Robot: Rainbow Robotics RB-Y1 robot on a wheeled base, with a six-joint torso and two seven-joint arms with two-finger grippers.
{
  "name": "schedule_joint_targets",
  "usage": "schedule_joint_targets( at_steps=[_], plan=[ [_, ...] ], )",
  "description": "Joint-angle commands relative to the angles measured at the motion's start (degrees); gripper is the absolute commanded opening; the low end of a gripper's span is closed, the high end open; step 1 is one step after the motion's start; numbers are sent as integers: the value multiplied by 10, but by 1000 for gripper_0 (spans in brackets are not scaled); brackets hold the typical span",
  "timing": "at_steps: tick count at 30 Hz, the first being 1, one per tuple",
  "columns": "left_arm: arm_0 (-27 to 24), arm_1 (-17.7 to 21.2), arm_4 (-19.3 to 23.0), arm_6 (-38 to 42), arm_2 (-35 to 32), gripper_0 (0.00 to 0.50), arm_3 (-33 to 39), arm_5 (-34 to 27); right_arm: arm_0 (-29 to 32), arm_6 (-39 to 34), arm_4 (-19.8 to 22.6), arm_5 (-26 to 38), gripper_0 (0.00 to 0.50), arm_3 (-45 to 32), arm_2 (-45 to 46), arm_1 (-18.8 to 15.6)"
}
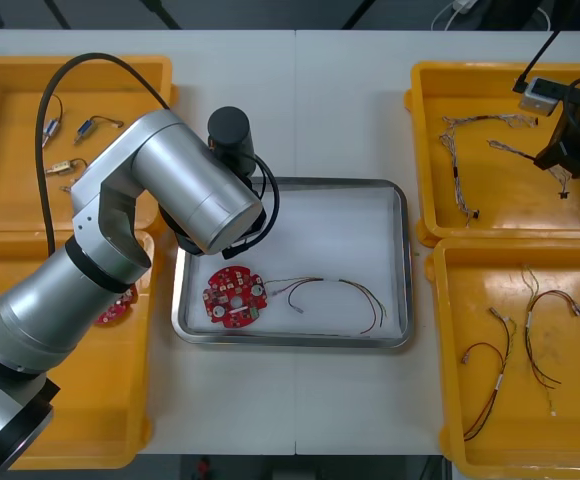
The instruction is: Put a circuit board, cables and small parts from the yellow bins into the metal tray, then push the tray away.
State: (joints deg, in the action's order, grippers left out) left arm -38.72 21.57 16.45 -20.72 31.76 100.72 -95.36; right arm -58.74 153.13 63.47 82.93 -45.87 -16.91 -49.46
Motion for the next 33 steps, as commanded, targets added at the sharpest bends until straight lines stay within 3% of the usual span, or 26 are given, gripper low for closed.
schedule_joint_targets(
  at_steps=[1, 5, 10, 18, 22, 24, 31, 33],
  plan=[
    [8, -2, -10, 0, 16, 26, 9, 8, -9, 19, -12, 41, 0, -60, 28, -31],
    [8, -2, -14, 2, 16, 95, 9, 13, -9, 19, -21, 76, 0, -105, 28, -33],
    [8, 0, -20, 2, 16, 253, 9, 21, -9, -48, -27, 128, 0, -172, 28, -34],
    [8, 8, -20, -2, 16, 356, 12, 24, -7, -151, -27, 177, 0, -249, 28, -33],
    [7, 25, -20, -2, 16, 417, 42, 11, 17, -201, -31, 179, 0, -299, 38, -34],
    [7, 33, -15, -4, 10, 422, 66, -5, 30, -218, -32, 179, 0, -320, 48, -34],
    [-8, 82, 85, -13, -52, 453, 162, -79, 73, -275, -38, 181, 0, -394, 67, -34],
    [-21, 102, 139, -18, -90, 466, 179, -110, 86, -294, -48, 182, 0, -421, 70, -34]
  ],
)
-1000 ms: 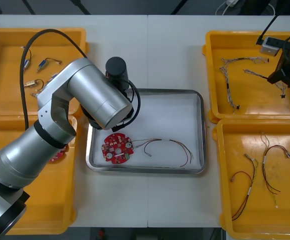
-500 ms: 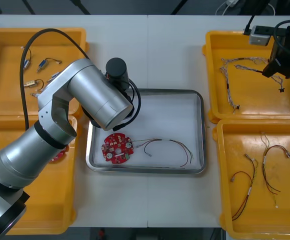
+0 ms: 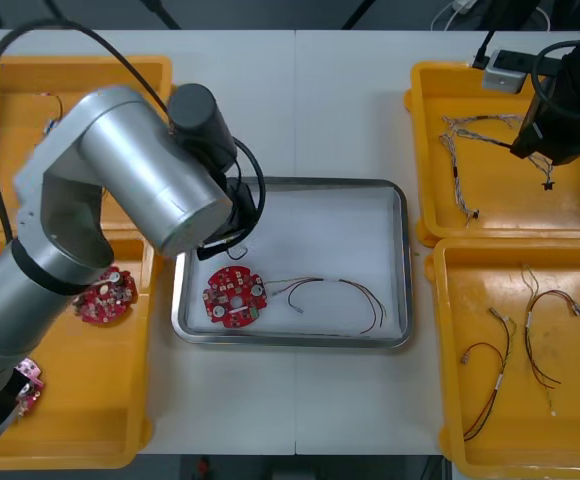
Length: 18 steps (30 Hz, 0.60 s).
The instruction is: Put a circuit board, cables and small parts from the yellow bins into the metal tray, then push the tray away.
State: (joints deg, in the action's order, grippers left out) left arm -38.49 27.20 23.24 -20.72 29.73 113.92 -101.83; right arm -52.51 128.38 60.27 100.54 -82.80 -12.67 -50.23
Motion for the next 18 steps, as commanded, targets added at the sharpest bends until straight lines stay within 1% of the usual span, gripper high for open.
schedule_joint_targets(
  at_steps=[1, 2, 3, 4, 6, 8, 12, 15, 18],
  plan=[
    [-32, 57, 95, -20, -84, 472, 50, -56, 29, -56, -18, 6, 0, -64, 27, -29],
    [-36, 62, 106, -20, -91, 475, 50, -60, 31, -60, -21, 6, 0, -70, 28, -29],
    [-44, 72, 125, -24, -104, 489, 50, -67, 36, -67, -29, 6, 0, -83, 29, -30],
    [-47, 76, 131, -25, -108, 496, 50, -69, 39, -67, -32, 8, 0, -89, 29, -31],
    [-55, 94, 154, -30, -126, 500, 46, -69, 49, -70, -46, 8, 0, -108, 34, -31],
    [-60, 106, 170, -35, -138, 500, 40, -65, 54, -72, -49, 8, 0, -114, 37, -31],
    [-73, 138, 208, -88, -171, 500, 9, -57, 55, -72, -46, 10, 0, -115, 37, -31],
    [-81, 162, 232, -136, -203, 500, -22, -40, 55, -72, -42, 10, 0, -123, 37, -30],
    [-91, 188, 239, -180, -217, 500, -55, -8, 55, -73, -39, 12, 0, -132, 37, -26]
  ],
)
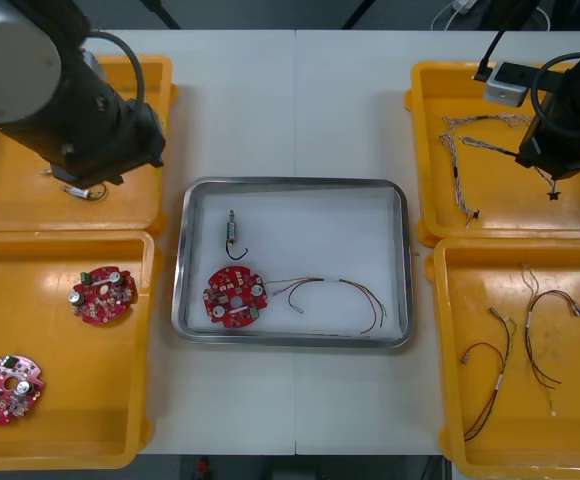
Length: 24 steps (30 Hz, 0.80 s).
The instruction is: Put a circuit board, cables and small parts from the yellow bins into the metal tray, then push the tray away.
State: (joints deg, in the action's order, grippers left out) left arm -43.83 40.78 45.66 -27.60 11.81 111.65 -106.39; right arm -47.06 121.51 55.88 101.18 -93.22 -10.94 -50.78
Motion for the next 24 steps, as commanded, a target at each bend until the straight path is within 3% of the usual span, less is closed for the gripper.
schedule_joint_targets(
  at_steps=[1, 15, 24],
  plan=[
    [-40, 61, 15, -127, -41, 500, -48, 51, 0, -4, 6, 9, 0, -33, 20, -18],
    [-74, 141, 43, -312, -57, 500, -224, 189, 0, -21, 11, 32, 0, -129, -7, 45],
    [-78, 155, 42, -430, -72, 500, -308, 260, -6, -21, 5, -17, 0, -166, -98, 73]
  ],
)
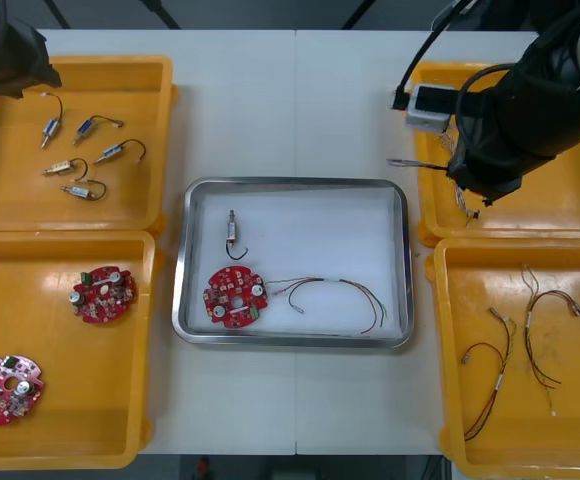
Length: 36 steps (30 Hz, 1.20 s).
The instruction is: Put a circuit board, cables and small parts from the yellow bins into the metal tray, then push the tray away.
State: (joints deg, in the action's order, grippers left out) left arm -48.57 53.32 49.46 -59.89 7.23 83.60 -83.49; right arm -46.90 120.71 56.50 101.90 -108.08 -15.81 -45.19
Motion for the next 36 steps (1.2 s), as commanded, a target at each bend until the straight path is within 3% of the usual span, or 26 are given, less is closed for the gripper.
schedule_joint_targets(
  at_steps=[1, 9, 20, 28, 36],
  plan=[
    [-32, 29, 2, -121, -27, 500, -41, 40, -12, -10, -6, -34, 0, -17, -67, 19],
    [-50, 27, -3, -209, -28, 500, -127, 113, -57, -6, -46, -71, 0, 7, -178, 48],
    [-51, 15, 5, -362, -12, 500, -227, 219, -115, 22, -80, -130, 0, 125, -255, 110],
    [-51, 6, 11, -374, 38, 500, -238, 283, -115, 105, -94, -180, 0, 210, -263, 138],
    [-50, -16, 12, -375, 86, 500, -256, 330, -116, 108, -97, -195, 0, 223, -294, 146]
  ],
)
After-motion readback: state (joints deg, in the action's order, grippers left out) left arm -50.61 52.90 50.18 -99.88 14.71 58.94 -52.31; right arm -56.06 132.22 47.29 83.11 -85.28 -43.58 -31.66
